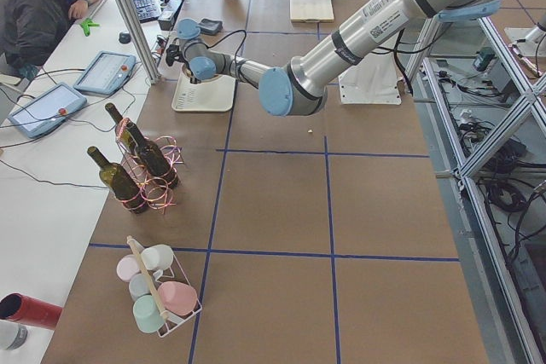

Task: Make sandwich and place on tray
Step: 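Lift the plate with the left gripper and carry it onto the bear tray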

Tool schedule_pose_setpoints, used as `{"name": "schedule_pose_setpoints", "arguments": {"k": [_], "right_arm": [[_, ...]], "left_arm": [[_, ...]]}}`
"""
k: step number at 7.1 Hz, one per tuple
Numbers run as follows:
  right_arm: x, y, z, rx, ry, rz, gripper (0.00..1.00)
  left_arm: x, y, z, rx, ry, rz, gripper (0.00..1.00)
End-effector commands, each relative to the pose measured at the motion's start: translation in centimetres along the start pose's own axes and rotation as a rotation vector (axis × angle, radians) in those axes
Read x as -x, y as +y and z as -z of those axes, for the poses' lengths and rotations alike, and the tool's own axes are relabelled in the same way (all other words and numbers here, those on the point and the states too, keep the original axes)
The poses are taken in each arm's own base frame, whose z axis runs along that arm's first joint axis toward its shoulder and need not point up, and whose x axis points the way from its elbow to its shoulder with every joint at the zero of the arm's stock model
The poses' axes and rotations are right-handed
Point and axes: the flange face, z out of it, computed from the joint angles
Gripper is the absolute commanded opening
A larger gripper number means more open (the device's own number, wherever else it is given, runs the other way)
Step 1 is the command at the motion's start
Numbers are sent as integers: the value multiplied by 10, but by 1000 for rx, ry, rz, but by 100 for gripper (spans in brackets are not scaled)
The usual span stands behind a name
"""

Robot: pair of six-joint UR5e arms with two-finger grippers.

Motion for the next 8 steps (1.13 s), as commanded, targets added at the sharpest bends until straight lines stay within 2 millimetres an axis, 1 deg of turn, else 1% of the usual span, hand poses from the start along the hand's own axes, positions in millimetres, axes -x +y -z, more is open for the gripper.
{"name": "schedule_pose_setpoints", "arguments": {"k": [1,2,3,4,5,6,7,8], "right_arm": [[0,-2,1,-1,1,0,100],[0,-3,1,-1,1,0,100],[-1,0,0,1,0,-5,100],[-1,0,-1,3,0,-10,100],[-1,0,-1,3,0,-13,100],[-1,0,-1,3,0,-10,100],[-1,0,-1,3,0,-13,100],[0,-1,0,1,0,-14,100]], "left_arm": [[-3,-7,-18,-21,-15,-2,0],[-2,1,-34,-34,-20,-11,4],[-10,6,-39,-34,-16,-10,7],[-16,13,-49,-45,-29,-12,11],[-19,18,-53,-43,-29,-17,49],[-22,17,-52,-45,-26,-21,99],[-26,16,-46,-50,-19,-32,100],[-32,7,-21,-79,6,-59,100]]}}
